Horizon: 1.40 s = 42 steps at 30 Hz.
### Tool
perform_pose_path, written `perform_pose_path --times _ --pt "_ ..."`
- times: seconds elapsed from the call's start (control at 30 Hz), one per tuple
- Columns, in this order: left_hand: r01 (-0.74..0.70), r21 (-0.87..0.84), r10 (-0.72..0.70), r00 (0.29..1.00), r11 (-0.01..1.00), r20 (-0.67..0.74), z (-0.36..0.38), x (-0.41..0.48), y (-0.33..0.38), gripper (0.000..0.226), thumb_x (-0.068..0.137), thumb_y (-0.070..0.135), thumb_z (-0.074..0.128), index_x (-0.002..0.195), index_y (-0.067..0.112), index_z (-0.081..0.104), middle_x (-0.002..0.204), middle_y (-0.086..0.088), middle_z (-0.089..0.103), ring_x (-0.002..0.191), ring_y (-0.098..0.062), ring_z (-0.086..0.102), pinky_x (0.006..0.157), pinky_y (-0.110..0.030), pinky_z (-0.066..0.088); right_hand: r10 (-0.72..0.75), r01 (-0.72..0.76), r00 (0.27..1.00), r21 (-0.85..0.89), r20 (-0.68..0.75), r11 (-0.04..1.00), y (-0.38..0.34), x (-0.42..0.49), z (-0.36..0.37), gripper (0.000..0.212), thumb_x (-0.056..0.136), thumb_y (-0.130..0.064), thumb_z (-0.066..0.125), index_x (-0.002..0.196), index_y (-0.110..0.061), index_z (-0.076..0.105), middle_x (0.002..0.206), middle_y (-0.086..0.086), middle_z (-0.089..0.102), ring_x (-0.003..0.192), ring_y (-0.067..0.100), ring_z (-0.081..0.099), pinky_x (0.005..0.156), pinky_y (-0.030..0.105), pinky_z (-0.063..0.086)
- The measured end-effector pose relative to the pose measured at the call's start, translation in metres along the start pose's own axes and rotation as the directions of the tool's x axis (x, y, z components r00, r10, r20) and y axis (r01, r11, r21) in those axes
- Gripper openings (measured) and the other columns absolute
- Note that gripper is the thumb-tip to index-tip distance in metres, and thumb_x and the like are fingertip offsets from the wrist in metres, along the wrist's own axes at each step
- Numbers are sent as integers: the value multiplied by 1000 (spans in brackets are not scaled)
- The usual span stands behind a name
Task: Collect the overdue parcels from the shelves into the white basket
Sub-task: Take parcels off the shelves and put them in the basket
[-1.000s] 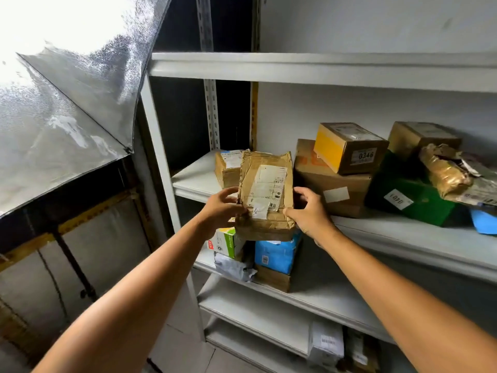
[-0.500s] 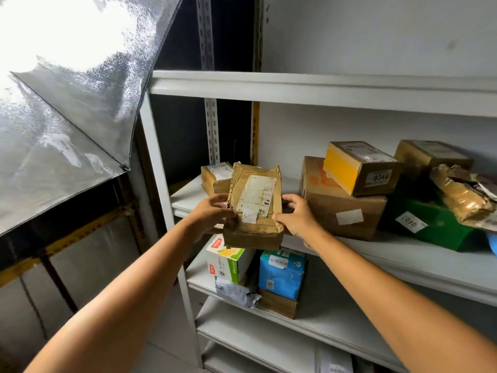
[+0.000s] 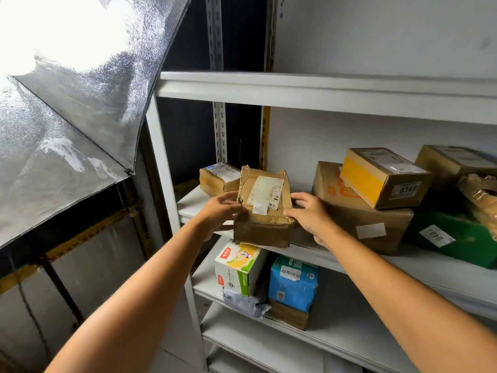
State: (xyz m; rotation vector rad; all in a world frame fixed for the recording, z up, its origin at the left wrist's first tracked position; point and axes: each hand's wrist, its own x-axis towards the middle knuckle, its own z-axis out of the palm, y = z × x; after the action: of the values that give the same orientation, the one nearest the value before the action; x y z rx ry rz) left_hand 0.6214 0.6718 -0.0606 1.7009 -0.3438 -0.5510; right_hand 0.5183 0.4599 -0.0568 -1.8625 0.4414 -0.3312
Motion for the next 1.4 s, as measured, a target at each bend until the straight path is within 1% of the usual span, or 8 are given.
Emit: perform_pose_path --times 0.1,0.23,0.33,0.53,0.7,0.9,1.03,1.4 --pt "-31 7 31 999 999 -8 2 -1 1 58 90 12 70 143 24 50 108 7 67 109 -15 62 82 -31 53 11 -11 1000 25 5 1000 3 0 -1 53 85 -5 71 134 -16 56 145 10 49 133 21 46 100 31 41" --pt "-60 82 62 998 995 -24 10 -13 -5 70 84 13 77 145 25 47 133 -2 56 115 -20 58 91 -35 53 7 -7 1000 27 25 1000 13 -9 -6 73 84 -13 75 147 -21 39 150 5 45 132 23 47 106 46 44" --pt "-59 192 73 995 980 -65 16 -34 -14 70 85 9 75 146 22 43 133 -7 53 101 -13 59 67 -21 54 16 -14 996 -22 90 1000 21 -24 -14 78 84 -11 75 149 -20 34 152 8 39 131 27 47 96 44 51" --pt "-5 394 87 978 919 -192 54 -81 -54 85 82 10 78 151 28 33 124 -5 60 102 -16 62 67 -17 51 8 93 972 -421 234 902 67 -67 -38 63 86 -30 74 141 -12 49 138 9 54 122 23 54 94 32 46" --pt "125 780 15 985 613 -171 107 -129 -106 60 85 27 74 141 25 52 129 -6 63 105 -20 63 85 -26 50 73 171 936 -625 344 762 127 -111 -66 57 85 -35 73 135 -15 55 136 10 57 118 24 57 94 30 46" --pt "144 910 -57 990 390 -132 146 -164 -150 58 85 32 69 140 30 52 134 -5 62 117 -25 60 96 -38 52 139 206 902 -690 410 694 175 -142 -91 49 86 -36 70 128 -14 59 128 10 62 113 27 60 94 36 50" --pt "133 909 -73 991 396 -113 155 -164 -159 60 87 34 69 143 29 49 136 -4 60 118 -21 60 97 -37 53 157 178 901 -673 405 718 194 -151 -102 53 88 -34 68 135 -14 55 135 10 58 120 27 57 99 38 49" --pt "56 765 0 997 641 -73 159 -87 -190 56 90 30 70 141 21 50 134 -5 61 118 -20 59 88 -25 44 179 -8 958 -603 224 798 224 -123 -78 49 89 -35 68 133 -17 56 133 9 59 118 26 58 94 32 47"
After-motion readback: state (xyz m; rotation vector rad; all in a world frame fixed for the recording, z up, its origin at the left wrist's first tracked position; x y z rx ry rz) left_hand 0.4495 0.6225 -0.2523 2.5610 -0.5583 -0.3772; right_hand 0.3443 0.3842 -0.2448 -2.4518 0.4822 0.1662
